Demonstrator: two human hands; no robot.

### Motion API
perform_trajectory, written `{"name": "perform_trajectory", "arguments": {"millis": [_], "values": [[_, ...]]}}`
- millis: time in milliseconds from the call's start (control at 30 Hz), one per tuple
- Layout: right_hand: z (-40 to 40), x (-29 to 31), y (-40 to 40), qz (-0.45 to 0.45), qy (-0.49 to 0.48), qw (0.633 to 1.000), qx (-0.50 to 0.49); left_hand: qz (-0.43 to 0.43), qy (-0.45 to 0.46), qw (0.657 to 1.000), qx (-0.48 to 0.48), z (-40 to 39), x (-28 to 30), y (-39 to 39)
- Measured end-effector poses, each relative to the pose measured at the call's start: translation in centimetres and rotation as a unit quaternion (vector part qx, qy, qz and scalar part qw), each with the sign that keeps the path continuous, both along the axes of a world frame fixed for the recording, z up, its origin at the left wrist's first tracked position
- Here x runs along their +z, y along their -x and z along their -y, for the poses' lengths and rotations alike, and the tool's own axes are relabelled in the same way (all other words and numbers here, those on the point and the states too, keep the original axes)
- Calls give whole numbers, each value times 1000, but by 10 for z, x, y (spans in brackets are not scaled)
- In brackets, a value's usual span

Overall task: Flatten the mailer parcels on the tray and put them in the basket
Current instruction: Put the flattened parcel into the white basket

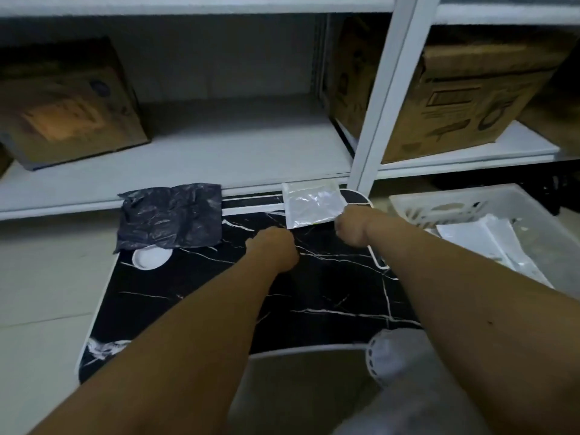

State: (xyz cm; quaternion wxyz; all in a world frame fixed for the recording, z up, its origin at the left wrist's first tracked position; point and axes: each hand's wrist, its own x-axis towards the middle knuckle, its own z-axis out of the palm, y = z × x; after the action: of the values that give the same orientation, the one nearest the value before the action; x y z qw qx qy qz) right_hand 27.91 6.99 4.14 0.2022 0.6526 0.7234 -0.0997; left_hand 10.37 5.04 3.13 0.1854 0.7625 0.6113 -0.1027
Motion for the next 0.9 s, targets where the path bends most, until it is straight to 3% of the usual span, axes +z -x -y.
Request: {"name": "perform_trajectory", "arguments": {"millis": [200,433,900], "values": [[-8,-52,53,63,-27,993,96,-10,-25,999,18,-14,-30,34],[-25,-82,75,80,-58,992,78,10,-39,998,45,-21,-49,64],[66,-87,147,-24,-92,984,150,28,-58,995,82,36,-37,87]]}}
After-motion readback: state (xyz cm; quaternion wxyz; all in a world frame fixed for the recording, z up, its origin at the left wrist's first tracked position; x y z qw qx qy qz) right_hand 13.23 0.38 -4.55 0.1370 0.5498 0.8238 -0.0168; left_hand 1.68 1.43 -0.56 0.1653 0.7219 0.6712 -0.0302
